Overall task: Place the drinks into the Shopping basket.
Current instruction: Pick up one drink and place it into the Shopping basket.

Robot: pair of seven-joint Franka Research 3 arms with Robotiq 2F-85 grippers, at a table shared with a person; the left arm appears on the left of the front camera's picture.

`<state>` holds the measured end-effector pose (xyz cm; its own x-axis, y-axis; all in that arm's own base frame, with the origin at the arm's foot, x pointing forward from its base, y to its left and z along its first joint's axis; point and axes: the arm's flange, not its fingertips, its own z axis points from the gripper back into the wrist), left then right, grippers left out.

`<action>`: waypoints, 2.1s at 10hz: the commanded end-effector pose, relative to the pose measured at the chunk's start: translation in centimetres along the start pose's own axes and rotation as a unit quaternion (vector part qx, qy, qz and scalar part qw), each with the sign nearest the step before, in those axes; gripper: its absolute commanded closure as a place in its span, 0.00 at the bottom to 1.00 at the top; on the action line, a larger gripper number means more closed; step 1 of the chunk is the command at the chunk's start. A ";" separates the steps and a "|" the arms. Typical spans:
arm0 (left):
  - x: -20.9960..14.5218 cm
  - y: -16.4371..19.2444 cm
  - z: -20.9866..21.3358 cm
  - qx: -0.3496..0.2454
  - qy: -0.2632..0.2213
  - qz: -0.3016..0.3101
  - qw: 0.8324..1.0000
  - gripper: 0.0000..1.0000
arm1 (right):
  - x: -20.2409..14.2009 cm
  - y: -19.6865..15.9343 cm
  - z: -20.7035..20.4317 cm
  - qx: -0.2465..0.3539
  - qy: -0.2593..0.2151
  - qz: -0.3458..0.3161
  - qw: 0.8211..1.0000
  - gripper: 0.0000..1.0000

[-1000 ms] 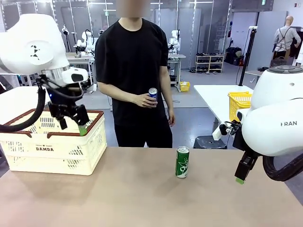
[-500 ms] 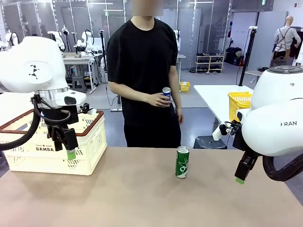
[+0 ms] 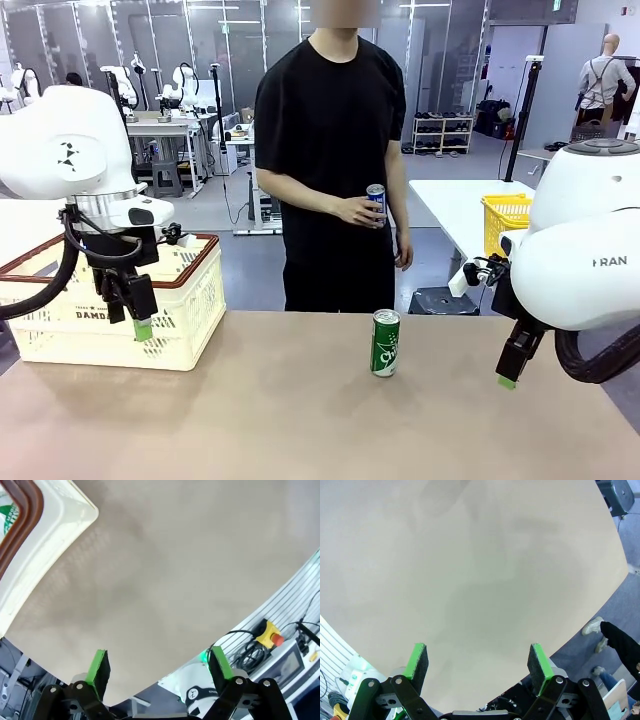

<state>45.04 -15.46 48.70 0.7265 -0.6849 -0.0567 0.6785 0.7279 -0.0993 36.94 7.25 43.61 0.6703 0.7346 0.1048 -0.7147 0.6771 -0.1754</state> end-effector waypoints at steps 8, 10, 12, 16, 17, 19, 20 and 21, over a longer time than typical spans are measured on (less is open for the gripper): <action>0.0 -0.4 0.3 0.002 -0.003 -0.002 1.000 0.00 | 16.5 -2.4 -0.1 0.026 -0.098 0.094 0.990 0.00; 0.0 -0.4 0.3 0.002 -0.003 -0.002 1.000 0.00 | 18.9 -3.1 -1.6 0.017 -0.090 0.094 0.991 0.00; 0.0 -0.4 0.3 0.002 -0.003 -0.002 1.000 0.00 | 20.2 -3.8 -2.9 0.049 -0.092 0.105 0.989 0.00; 0.0 -0.4 0.3 0.002 -0.003 -0.002 1.000 0.00 | 22.2 -4.4 -4.7 0.077 -0.085 0.130 0.985 0.00; 0.0 -0.4 0.3 0.002 -0.003 -0.002 1.000 0.00 | 22.5 -4.5 -5.1 0.090 -0.079 0.131 0.984 0.00; 0.0 -0.4 0.3 0.002 -0.003 -0.002 1.000 0.00 | 22.9 -4.5 -5.9 0.097 -0.067 0.125 0.985 0.00; 0.0 -0.4 0.3 0.002 -0.003 -0.002 1.000 0.00 | 23.1 -4.6 -6.3 0.101 -0.065 0.125 0.985 0.00; 0.0 -0.4 0.3 0.002 -0.003 -0.002 1.000 0.00 | 23.1 -4.9 -6.9 0.107 -0.061 0.123 0.985 0.00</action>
<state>44.92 -15.78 48.82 0.7220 -0.6897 -0.0549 0.6836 0.7233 -0.0970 56.51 20.74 40.14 0.4588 0.8668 0.1953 -0.8800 0.4737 -0.0352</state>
